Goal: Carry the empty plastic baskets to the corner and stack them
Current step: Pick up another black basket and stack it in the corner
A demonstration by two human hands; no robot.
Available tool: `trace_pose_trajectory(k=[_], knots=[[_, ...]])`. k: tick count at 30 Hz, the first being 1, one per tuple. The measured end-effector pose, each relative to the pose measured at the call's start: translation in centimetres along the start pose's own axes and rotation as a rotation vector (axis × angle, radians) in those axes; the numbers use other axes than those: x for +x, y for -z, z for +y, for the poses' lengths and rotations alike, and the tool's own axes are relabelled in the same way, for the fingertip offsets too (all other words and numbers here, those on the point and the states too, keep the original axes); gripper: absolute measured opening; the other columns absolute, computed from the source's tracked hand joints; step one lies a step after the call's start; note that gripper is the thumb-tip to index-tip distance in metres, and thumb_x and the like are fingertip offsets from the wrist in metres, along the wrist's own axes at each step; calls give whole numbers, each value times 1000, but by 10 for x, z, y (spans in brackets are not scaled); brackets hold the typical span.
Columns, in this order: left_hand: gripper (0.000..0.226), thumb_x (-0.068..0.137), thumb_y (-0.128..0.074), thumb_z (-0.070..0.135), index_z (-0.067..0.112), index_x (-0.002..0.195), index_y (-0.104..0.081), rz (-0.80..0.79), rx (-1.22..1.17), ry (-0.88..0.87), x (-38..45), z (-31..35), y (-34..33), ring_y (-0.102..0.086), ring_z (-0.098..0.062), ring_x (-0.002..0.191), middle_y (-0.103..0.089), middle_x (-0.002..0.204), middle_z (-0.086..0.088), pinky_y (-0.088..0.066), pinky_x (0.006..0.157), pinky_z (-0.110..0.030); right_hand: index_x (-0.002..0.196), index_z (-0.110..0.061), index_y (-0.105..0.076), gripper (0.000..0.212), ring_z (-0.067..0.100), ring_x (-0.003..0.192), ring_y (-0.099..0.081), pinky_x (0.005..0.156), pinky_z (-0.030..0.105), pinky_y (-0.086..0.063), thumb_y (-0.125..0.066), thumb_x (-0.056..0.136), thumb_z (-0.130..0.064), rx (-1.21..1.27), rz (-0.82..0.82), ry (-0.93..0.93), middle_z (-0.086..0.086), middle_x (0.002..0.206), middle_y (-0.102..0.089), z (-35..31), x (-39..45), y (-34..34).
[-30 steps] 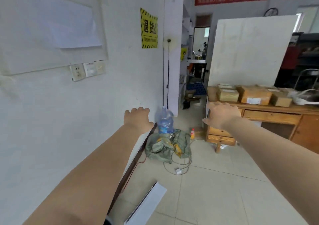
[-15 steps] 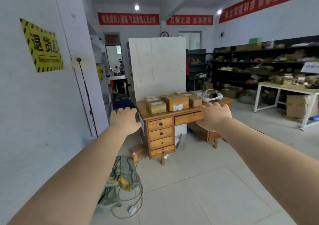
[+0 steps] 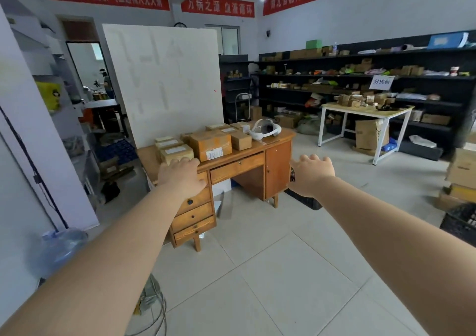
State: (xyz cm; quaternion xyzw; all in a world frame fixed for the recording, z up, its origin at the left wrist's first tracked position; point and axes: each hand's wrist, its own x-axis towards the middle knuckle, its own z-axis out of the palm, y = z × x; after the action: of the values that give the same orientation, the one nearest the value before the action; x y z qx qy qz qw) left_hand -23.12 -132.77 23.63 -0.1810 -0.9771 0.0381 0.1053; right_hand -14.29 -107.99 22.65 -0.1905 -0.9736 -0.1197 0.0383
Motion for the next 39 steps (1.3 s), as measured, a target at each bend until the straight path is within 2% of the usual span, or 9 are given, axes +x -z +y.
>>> trace_pose_trajectory(k=[7, 13, 17, 22, 28, 35, 39], knots=[[52, 93, -48, 44, 21, 140, -41, -17, -51, -41, 123, 40, -33, -46, -25, 127, -50, 137, -3, -39, 102, -43, 140, -21, -39, 51, 26, 128, -41, 101, 41, -35, -48, 93, -38, 38, -29, -63, 5, 138, -46, 25, 123, -29], [55, 94, -49, 43, 21, 144, -37, -35, -63, -76, 233, 56, -57, -45, -26, 130, -47, 142, -4, -40, 102, -42, 138, -20, -40, 52, 27, 128, -42, 102, 41, -34, -45, 93, -46, 39, -41, -91, 6, 137, -46, 30, 221, -45], [55, 93, -48, 44, 21, 142, -38, -48, -81, -137, 320, 65, -78, -43, -26, 130, -46, 142, -4, -39, 100, -42, 138, -19, -40, 53, 27, 129, -40, 103, 43, -33, -46, 93, -47, 42, -42, -145, 6, 138, -45, 34, 289, -58], [46, 91, -48, 41, 21, 133, -46, -59, -118, -262, 429, 93, -106, -48, -27, 122, -52, 132, -4, -40, 97, -42, 138, -20, -40, 54, 28, 129, -40, 105, 44, -32, -48, 92, -46, 60, -72, -247, 6, 137, -45, 50, 363, -80], [44, 92, -47, 44, 19, 128, -48, -99, -116, -378, 532, 159, -137, -47, -28, 123, -52, 130, -5, -40, 100, -44, 138, -20, -39, 54, 27, 129, -41, 104, 43, -33, -48, 92, -46, 75, -133, -376, 6, 138, -45, 93, 441, -115], [50, 94, -45, 46, 20, 137, -43, -118, -111, -484, 636, 255, -175, -46, -27, 126, -51, 135, -4, -40, 103, -44, 139, -21, -38, 54, 27, 129, -40, 102, 42, -33, -47, 93, -47, 84, -183, -427, 6, 139, -44, 163, 537, -175], [56, 95, -45, 46, 21, 144, -36, -173, -142, -473, 691, 311, -194, -41, -26, 133, -44, 145, -2, -38, 104, -44, 139, -20, -39, 54, 27, 128, -41, 100, 40, -34, -48, 92, -46, 113, -210, -434, 6, 138, -45, 216, 590, -209]])
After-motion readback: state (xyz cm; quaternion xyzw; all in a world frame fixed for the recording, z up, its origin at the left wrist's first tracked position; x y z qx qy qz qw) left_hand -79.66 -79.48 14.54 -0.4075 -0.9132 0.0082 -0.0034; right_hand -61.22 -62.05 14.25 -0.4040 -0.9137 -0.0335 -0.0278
